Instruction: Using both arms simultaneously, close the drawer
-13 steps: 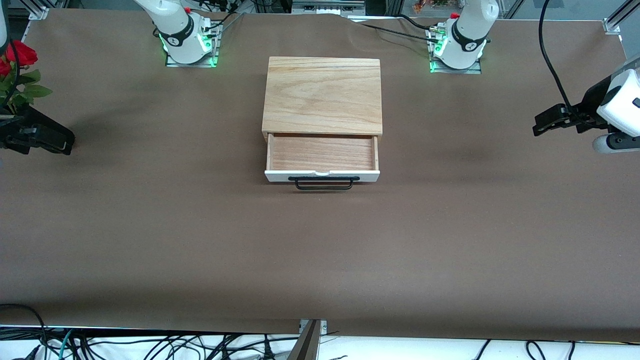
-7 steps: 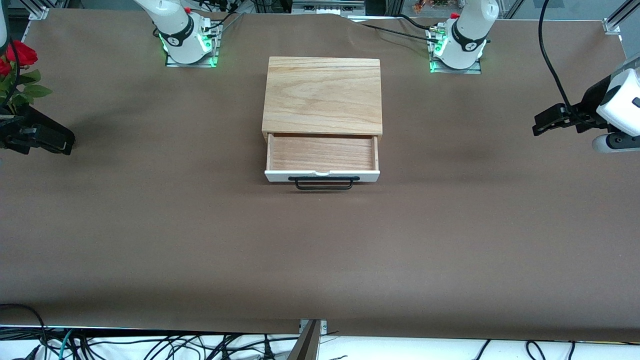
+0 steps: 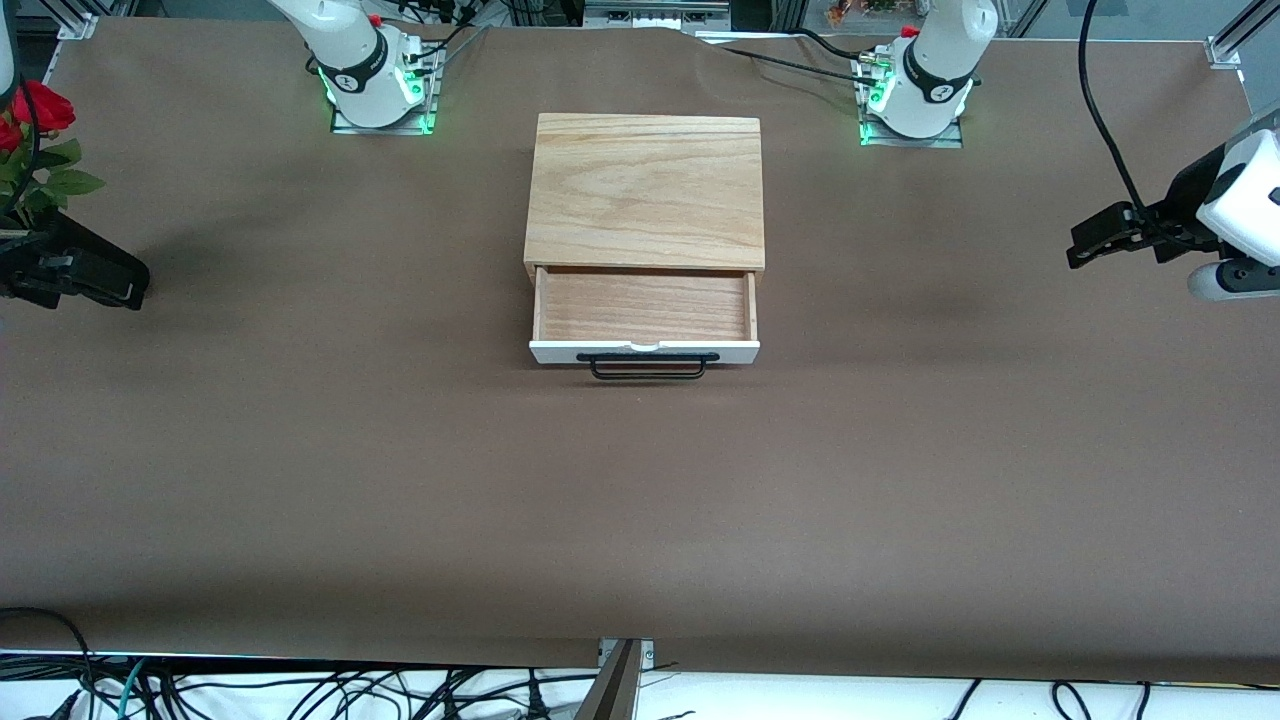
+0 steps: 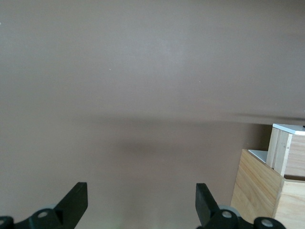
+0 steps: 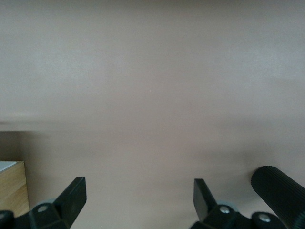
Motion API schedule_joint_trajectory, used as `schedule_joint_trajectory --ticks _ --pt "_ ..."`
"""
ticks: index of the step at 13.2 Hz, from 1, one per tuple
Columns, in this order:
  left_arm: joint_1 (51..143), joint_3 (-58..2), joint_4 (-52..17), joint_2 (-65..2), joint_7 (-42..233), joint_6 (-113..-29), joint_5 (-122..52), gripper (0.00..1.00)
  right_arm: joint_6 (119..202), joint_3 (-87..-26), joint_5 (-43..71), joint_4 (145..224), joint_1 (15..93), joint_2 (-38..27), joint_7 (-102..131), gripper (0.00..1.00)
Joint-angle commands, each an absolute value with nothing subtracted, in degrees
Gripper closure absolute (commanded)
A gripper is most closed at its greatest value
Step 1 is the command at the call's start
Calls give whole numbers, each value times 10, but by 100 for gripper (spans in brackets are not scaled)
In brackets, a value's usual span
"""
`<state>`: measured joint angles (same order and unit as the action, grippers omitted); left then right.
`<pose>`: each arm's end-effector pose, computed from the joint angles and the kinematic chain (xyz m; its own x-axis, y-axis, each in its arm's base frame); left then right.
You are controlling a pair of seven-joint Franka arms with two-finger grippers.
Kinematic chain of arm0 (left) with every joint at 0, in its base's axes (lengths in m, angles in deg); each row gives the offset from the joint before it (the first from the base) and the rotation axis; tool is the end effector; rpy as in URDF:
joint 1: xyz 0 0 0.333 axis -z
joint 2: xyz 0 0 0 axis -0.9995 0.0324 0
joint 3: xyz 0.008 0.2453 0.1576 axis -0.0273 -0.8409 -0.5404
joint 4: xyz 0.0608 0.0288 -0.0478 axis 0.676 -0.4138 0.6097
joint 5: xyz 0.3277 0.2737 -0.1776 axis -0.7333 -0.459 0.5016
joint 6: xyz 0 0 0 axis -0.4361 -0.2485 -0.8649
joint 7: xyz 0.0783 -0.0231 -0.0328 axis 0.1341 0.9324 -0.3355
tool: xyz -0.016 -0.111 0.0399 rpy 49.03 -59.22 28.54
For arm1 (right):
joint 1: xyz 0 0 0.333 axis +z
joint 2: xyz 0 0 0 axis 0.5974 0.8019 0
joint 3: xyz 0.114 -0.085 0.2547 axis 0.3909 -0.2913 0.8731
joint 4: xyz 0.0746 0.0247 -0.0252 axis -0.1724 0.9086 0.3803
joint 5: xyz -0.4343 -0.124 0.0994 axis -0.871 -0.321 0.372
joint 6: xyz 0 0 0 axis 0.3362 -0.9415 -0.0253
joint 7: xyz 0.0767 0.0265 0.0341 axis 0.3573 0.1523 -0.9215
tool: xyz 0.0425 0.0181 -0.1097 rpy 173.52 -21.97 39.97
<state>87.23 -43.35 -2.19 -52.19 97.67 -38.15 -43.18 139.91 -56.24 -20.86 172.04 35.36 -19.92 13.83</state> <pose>0.6383 -0.0250 0.5757 0.9894 0.1093 -0.0954 0.1103 -0.9939 0.0049 0.6714 -0.0672 0.5236 0.9997 -0.0152 -0.0185 -0.0155 -0.9997 -0.0185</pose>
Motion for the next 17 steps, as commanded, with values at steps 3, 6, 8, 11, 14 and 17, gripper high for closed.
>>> schedule_joint_trajectory --ticks 3,6,8,11,14,17 --pt "857 -428 -123 -584 973 -446 -424 0 1397 -562 -207 1714 354 -178 142 0" --pt "858 -428 -116 -574 975 -443 -424 0 1405 -560 -203 1712 373 -157 142 0" --pt "868 -426 -101 -551 977 -442 -429 0 1433 -560 -198 1712 400 -134 140 0" --pt "867 -422 -95 -552 974 -443 -424 0 1475 -560 -160 1711 439 -92 142 0" --pt "872 -420 -81 -536 976 -449 -425 0 1529 -560 -153 1711 474 -60 143 0" --pt "881 -409 -70 -494 979 -449 -421 0 1590 -560 -111 1711 506 -25 143 0"
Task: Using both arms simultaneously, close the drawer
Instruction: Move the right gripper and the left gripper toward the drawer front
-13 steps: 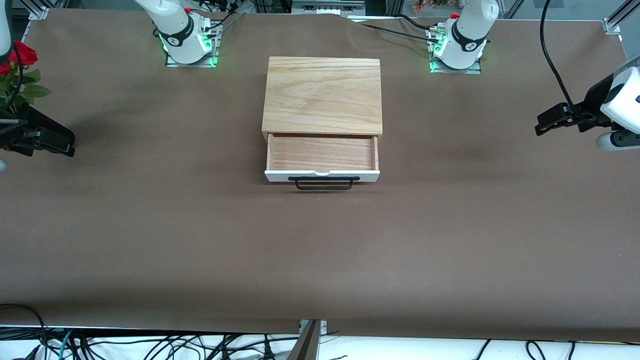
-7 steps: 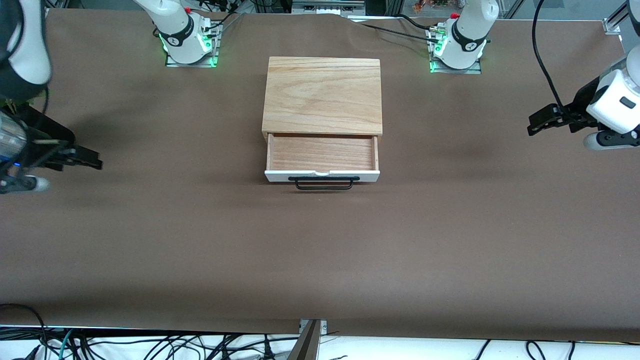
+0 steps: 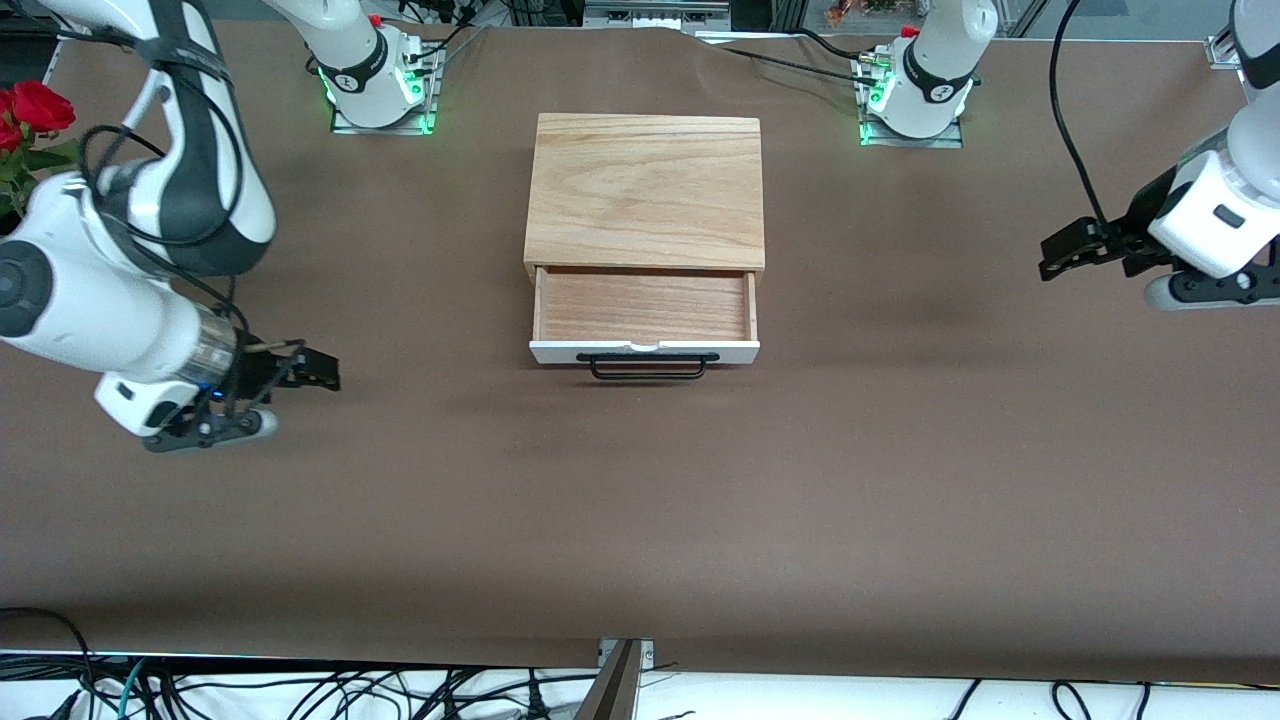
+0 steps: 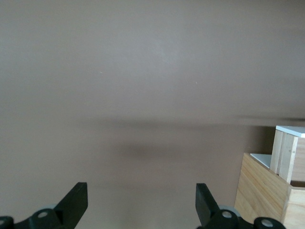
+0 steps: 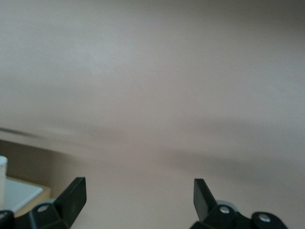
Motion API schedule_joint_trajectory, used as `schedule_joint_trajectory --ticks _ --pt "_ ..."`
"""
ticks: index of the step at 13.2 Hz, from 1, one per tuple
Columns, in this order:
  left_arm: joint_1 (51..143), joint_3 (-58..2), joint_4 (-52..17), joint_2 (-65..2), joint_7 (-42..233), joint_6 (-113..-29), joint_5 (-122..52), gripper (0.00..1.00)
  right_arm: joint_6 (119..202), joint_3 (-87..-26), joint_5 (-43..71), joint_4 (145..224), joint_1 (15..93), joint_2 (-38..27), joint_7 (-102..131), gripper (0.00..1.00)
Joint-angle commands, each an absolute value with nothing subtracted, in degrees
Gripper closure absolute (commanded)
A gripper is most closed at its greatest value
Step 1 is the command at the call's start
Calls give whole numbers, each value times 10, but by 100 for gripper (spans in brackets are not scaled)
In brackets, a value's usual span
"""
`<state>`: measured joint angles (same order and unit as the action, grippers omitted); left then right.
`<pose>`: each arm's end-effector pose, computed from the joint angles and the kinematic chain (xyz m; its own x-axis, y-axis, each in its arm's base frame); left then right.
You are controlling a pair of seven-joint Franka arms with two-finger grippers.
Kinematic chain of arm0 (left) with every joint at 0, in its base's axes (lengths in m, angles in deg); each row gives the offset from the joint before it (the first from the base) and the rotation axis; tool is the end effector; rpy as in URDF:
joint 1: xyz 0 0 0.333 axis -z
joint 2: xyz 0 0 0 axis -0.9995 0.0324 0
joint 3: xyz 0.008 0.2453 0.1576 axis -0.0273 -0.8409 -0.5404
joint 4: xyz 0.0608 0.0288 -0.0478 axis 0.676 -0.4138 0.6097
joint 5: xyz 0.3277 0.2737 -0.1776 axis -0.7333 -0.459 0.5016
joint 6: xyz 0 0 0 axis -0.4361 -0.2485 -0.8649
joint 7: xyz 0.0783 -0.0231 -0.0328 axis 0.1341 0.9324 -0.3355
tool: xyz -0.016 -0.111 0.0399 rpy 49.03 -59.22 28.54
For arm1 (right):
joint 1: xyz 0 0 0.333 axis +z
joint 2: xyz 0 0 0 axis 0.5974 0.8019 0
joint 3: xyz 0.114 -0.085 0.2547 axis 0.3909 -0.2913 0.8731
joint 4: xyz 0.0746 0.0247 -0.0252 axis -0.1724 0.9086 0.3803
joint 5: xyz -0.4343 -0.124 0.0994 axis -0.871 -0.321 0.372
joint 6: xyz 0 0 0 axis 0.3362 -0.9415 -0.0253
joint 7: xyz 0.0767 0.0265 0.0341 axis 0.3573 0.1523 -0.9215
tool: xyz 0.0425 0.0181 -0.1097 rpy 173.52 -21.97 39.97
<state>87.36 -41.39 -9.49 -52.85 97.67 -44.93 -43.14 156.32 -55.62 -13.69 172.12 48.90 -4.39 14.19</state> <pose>0.6410 -0.0483 0.5242 0.9928 0.0747 -0.0932 0.0758 -0.9971 0.0079 0.7290 0.1191 0.3559 0.9842 0.1768 0.0022 0.1759 -0.9778 -0.1134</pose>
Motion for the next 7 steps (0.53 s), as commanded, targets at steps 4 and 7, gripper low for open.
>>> schedule_joint_trajectory --ticks 4,7 --pt "909 -406 -65 -471 974 -450 -388 0 1660 -560 -67 1711 555 9 143 0" --pt "908 -406 -53 -424 954 -451 -284 0 1671 -560 -15 1711 577 28 143 0"
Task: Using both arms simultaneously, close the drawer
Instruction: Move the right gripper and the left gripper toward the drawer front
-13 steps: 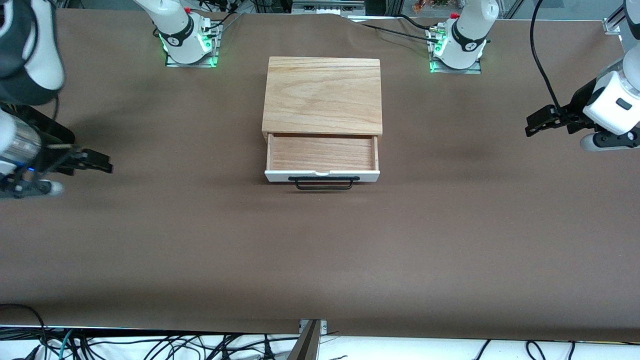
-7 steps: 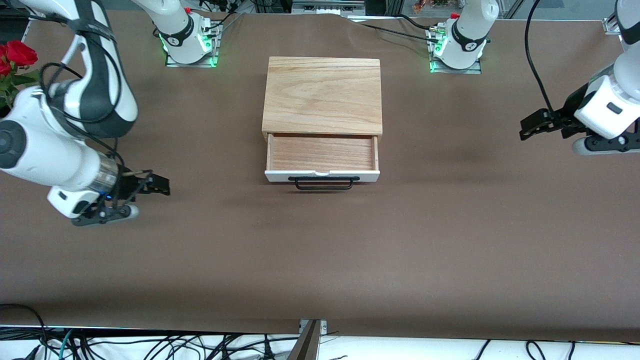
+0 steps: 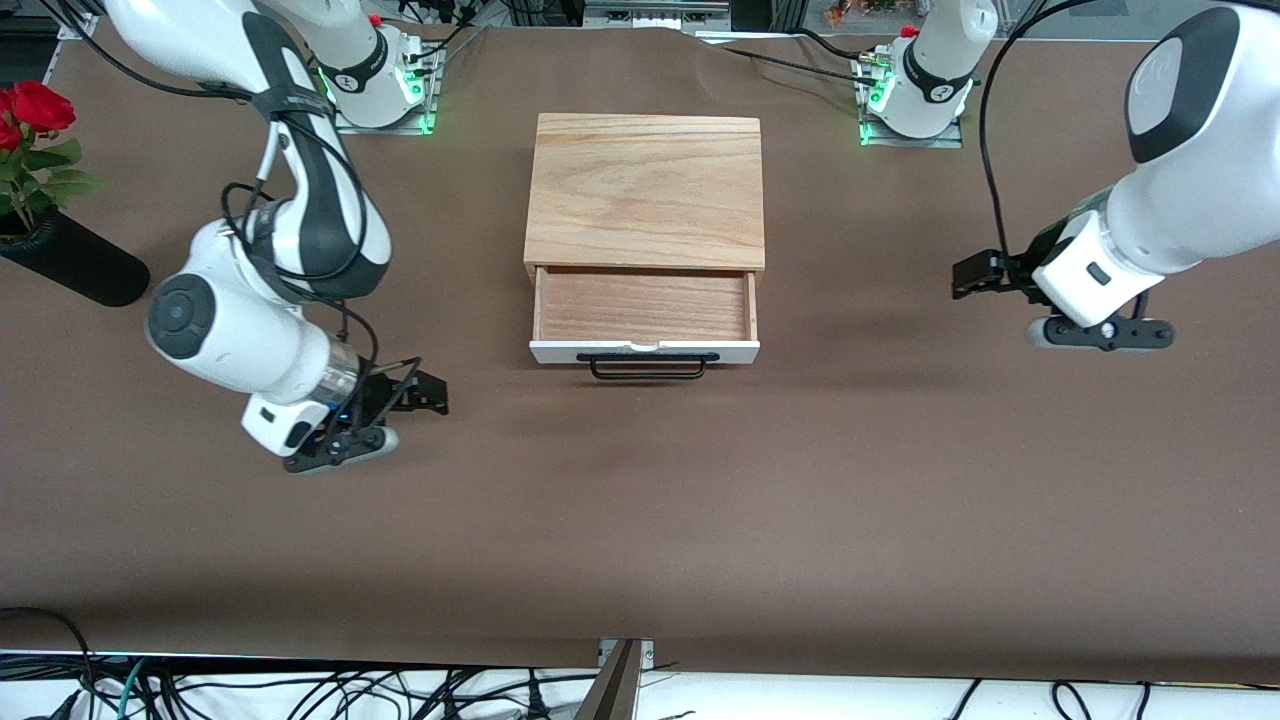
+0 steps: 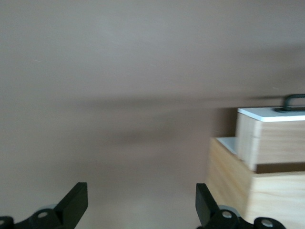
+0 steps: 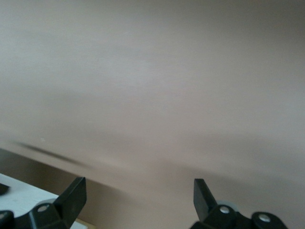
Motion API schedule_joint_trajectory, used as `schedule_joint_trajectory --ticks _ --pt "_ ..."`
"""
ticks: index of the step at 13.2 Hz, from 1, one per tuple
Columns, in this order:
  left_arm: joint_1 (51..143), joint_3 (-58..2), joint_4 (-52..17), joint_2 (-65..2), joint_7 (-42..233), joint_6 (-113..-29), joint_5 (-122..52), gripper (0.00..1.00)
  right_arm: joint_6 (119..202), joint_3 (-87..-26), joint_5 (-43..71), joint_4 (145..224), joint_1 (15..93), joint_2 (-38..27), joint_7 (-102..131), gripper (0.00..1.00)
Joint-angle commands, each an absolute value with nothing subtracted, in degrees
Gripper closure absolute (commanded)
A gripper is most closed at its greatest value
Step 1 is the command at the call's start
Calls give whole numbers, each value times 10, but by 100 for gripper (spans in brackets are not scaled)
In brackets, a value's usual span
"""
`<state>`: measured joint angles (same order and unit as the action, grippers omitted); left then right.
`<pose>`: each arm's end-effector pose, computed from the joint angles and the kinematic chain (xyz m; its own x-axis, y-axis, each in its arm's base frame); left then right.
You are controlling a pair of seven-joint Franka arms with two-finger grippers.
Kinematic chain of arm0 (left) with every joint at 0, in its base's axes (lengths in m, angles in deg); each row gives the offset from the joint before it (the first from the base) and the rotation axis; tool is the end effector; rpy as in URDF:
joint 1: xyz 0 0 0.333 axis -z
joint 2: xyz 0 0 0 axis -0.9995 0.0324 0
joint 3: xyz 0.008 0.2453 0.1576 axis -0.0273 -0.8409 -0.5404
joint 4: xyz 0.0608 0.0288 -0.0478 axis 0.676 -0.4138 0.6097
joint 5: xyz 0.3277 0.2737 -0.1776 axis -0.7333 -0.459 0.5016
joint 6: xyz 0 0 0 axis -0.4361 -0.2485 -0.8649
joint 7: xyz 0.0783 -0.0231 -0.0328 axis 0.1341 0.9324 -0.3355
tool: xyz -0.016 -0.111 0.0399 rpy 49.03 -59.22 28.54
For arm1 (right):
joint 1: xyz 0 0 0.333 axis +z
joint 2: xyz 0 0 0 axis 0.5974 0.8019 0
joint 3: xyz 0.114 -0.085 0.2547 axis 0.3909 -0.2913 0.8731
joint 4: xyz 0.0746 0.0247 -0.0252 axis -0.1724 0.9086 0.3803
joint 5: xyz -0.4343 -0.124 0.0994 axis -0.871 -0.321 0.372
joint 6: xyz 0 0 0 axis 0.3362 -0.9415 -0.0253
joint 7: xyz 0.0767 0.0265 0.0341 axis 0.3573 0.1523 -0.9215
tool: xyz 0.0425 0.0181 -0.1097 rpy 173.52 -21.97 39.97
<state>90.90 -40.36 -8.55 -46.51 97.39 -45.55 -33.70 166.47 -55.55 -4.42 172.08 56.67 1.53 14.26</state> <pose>0.6536 -0.1190 0.4640 0.9799 -0.0066 -0.1996 0.0275 -0.9855 0.1677 0.7243 0.2287 0.2966 0.9753 0.2083 0.0732 0.2198 -0.9466 -0.2359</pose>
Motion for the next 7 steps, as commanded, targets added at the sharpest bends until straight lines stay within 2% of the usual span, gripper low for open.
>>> schedule_joint_trajectory --ticks 1,5,7 --pt "908 -406 -50 -403 952 -462 -244 0 1678 -560 -10 1711 582 32 143 0" --pt "932 -397 -47 -342 952 -567 -190 0 1708 -560 -10 1711 625 51 182 0" --pt "940 -371 -45 -312 957 -617 -189 0 1712 -560 -10 1711 644 58 228 0"
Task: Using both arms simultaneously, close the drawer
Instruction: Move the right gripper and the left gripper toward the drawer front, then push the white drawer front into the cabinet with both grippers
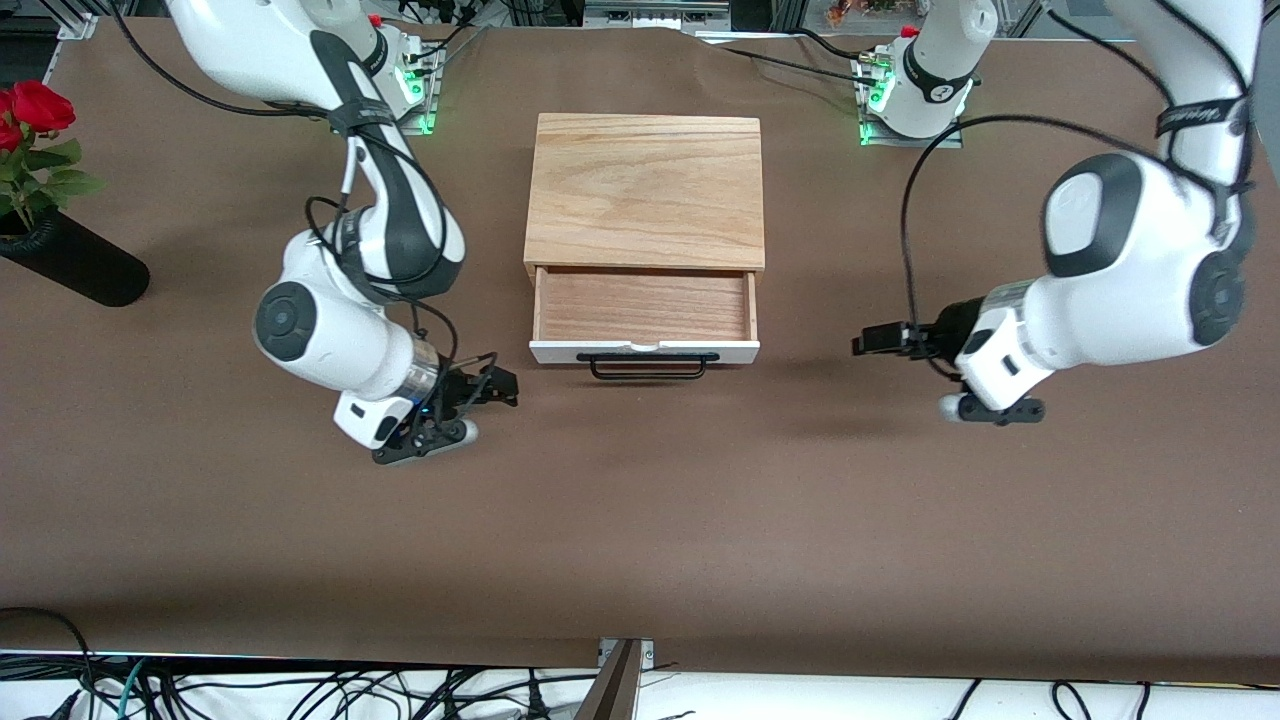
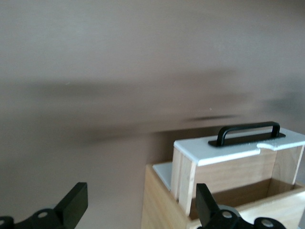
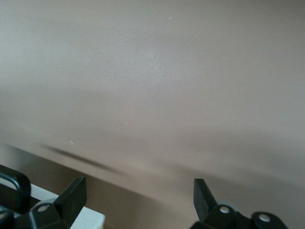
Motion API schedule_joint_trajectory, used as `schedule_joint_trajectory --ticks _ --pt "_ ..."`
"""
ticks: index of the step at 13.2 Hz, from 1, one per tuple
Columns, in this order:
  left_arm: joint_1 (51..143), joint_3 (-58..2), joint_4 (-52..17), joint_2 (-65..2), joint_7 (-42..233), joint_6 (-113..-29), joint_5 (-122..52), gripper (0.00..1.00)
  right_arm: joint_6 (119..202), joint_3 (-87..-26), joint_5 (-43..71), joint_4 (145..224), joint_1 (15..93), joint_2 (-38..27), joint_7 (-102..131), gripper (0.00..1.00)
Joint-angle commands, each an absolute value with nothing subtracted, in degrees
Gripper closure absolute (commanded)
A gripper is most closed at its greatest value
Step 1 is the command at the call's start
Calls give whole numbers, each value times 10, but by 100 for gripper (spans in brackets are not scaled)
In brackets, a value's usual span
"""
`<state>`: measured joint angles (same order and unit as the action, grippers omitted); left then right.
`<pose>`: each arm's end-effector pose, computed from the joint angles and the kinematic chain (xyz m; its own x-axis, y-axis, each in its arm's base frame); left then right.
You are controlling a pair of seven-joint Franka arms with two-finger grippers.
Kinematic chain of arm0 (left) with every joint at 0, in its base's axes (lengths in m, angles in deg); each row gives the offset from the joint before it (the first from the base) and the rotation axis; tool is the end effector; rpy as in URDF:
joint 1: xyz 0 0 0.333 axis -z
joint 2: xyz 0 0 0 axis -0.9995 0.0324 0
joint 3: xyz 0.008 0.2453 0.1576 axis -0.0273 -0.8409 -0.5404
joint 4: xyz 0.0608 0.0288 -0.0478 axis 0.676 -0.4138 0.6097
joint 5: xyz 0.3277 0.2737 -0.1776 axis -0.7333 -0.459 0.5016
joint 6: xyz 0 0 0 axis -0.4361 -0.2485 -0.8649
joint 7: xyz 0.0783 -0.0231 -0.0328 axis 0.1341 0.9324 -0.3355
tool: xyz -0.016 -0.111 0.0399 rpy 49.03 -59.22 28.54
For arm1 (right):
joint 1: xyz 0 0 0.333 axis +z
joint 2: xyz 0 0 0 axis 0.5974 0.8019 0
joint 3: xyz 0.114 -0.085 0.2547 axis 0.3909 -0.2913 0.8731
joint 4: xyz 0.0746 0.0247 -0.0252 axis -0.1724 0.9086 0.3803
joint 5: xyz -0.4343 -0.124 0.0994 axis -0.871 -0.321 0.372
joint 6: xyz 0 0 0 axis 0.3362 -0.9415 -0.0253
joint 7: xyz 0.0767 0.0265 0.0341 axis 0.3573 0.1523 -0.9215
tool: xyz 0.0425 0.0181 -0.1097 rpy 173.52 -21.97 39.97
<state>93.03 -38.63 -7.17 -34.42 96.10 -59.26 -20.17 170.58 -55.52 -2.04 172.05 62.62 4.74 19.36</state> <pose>0.6939 -0.1855 0.3562 0.9808 0.0012 -0.1953 0.0810 -0.9123 0.4014 0.7018 0.3038 0.2613 0.9804 0.1871 0.0616 0.1968 -0.9441 -0.2644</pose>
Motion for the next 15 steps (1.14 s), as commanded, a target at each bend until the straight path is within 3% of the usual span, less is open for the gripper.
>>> schedule_joint_trajectory --ticks 1,10,15 --pt "948 -363 -45 -299 959 -643 -188 0 1712 -560 -10 1711 652 59 244 0" --pt "1018 -361 -52 -227 962 -774 -120 0 1685 -560 -10 1715 684 62 303 0" --pt "1026 -348 -60 -215 961 -777 -119 0 1634 -559 -9 1714 685 61 303 0"
